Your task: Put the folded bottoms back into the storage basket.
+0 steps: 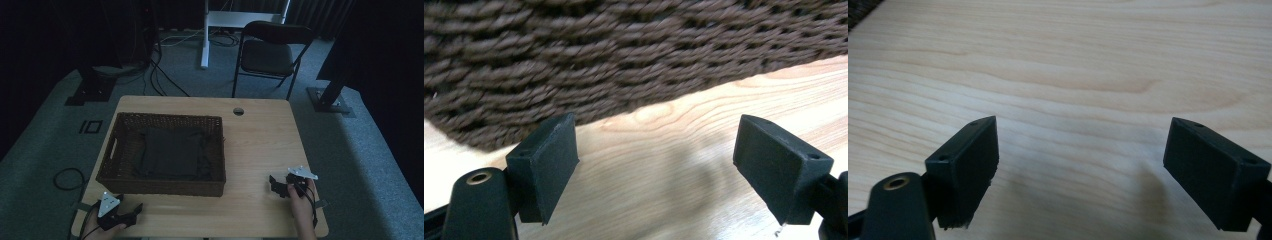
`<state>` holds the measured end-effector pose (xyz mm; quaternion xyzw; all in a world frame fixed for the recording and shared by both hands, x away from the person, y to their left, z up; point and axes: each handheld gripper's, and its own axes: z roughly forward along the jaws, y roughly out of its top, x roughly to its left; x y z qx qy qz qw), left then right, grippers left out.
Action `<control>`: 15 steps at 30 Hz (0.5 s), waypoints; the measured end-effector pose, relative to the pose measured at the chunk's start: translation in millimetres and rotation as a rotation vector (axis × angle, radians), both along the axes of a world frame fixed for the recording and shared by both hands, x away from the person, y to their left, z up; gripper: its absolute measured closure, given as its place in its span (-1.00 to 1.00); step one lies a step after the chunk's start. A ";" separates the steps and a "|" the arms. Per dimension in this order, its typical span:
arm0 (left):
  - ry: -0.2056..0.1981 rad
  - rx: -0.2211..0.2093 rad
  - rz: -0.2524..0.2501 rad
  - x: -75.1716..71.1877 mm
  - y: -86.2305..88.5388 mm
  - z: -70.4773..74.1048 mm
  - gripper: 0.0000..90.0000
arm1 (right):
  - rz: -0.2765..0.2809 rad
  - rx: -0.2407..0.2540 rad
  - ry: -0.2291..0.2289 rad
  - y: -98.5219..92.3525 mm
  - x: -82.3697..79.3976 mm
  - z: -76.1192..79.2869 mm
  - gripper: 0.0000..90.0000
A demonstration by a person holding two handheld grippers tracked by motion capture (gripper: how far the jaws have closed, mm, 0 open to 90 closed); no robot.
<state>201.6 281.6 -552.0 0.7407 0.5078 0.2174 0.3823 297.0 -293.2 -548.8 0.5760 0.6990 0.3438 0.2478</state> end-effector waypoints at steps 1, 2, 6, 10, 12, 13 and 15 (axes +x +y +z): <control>0.005 0.006 0.004 0.3 0.5 -0.8 -0.59 | -0.005 0.000 0.002 -1.4 -1.0 -0.7 -0.68; 0.010 0.019 0.004 0.3 0.6 -1.9 -0.59 | -0.010 -0.005 0.004 -2.8 -2.0 -1.4 -0.69; 0.011 0.030 0.025 0.4 1.4 -3.5 -0.59 | -0.026 -0.022 0.018 -8.2 -6.4 -2.8 -0.69; 0.002 0.040 0.027 -0.1 1.2 -4.5 -0.59 | -0.040 -0.050 0.053 -13.3 -11.0 -4.2 -0.69; -0.004 0.053 0.037 -0.5 1.1 -5.1 -0.59 | -0.047 -0.048 0.054 -14.5 -13.5 -4.2 -0.69; -0.009 0.070 0.040 -0.5 0.9 -5.6 -0.59 | -0.048 -0.048 0.055 -14.3 -14.4 -4.2 -0.69; -0.023 0.073 0.048 -0.3 0.3 -7.5 -0.63 | -0.045 -0.049 0.054 -13.7 -16.1 -4.3 -0.69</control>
